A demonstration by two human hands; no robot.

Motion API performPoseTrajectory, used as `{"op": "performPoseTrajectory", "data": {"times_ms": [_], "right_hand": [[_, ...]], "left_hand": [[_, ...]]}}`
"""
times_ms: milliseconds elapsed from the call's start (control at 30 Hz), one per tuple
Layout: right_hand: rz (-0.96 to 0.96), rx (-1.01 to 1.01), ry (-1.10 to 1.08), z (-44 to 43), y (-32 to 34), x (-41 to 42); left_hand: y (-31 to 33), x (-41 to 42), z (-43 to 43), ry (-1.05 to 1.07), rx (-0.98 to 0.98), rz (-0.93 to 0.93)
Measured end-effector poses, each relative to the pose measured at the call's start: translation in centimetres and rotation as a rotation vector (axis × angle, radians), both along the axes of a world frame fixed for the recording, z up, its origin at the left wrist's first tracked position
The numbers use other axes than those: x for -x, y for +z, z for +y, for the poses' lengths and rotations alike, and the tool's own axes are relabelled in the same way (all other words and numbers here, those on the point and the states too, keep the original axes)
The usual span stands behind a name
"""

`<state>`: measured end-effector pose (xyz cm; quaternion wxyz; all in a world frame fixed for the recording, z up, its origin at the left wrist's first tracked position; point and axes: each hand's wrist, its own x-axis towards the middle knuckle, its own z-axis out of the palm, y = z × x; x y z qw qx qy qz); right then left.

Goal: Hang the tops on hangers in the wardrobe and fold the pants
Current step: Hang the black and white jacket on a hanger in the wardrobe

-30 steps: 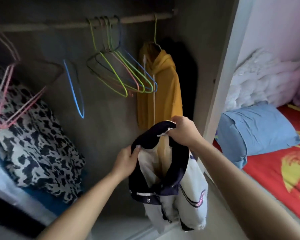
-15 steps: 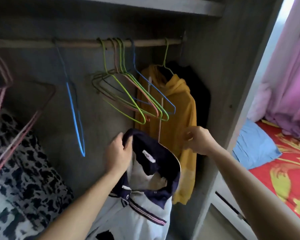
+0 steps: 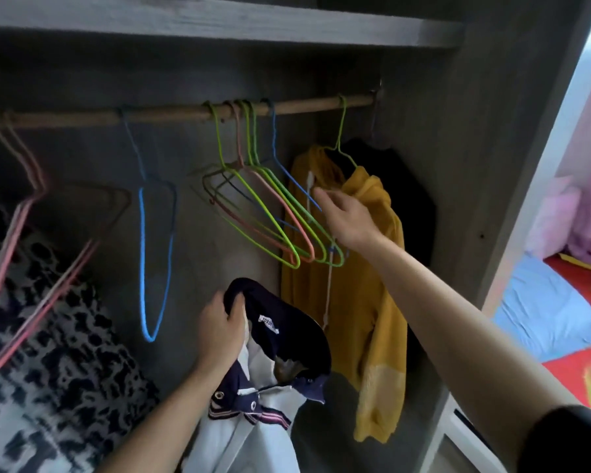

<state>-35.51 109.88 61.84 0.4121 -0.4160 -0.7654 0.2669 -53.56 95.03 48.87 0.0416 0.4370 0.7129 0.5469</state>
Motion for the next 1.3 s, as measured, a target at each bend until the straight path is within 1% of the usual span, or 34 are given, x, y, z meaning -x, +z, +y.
{"op": "performPoseTrajectory", "data": {"times_ms": [67,133,300,367,433,500,600,633,767,800,933,1033,1200,1300], "right_hand": [[-0.091,-0.026,0.051,0.4,0.1,1.3],[-0.063,-0.068,0.041,0.8,0.4,1.7],[0.252,-0.046,-0.017,1.2,1.4,0.5],[0.386,-0.031,-0.026,0.4,0.1,-0.5],[0.424,-0.042,-0.034,-0.3,-2.8,-2.0],[0.358,0.000,-0.024,-0.8,-6.1,-3.4],[0.319,0.166,0.019,-1.1,-9.3,-4.6],[0.302,0.158,0.005,-1.2,-9.9,-5.0],[0.134,0.063,-0.130,-2.5,-11.9,-7.3],[0.129,0.060,-0.161,-3.3,-12.6,-8.1],[0.228,0.047,-0.323,-7.4,-16.0,-12.4],[0.233,0.101,-0.430,-10.7,-18.2,-15.7],[0.099,0.095,-0.562,-17.9,-21.1,-19.8],[-0.009,0.060,-0.667,-22.0,-22.6,-22.2]], "left_hand": [[-0.2,-0.6,-0.2,0.028,0.019,-0.005],[-0.3,-1.5,-0.4,0.053,0.046,-0.006],[0.1,-2.8,-0.5,0.069,0.070,0.017],[0.1,-3.2,-0.4,0.058,0.073,0.024],[0.1,-3.7,-0.1,0.035,0.057,0.020],[0.0,-4.4,0.4,0.021,0.064,0.046],[-0.5,-5.4,1.0,0.001,0.089,0.086],[-0.8,-5.7,1.0,-0.013,0.089,0.087],[-1.6,-6.6,1.2,-0.090,0.085,0.092],[-1.9,-6.8,1.3,-0.109,0.089,0.093],[-3.1,-8.8,1.2,-0.205,0.091,0.072],[-4.3,-10.5,1.2,-0.281,0.097,0.013],[-7.5,-13.0,-0.1,-0.458,0.191,0.009],[-9.1,-14.8,-1.3,-0.510,0.220,-0.002]]}}
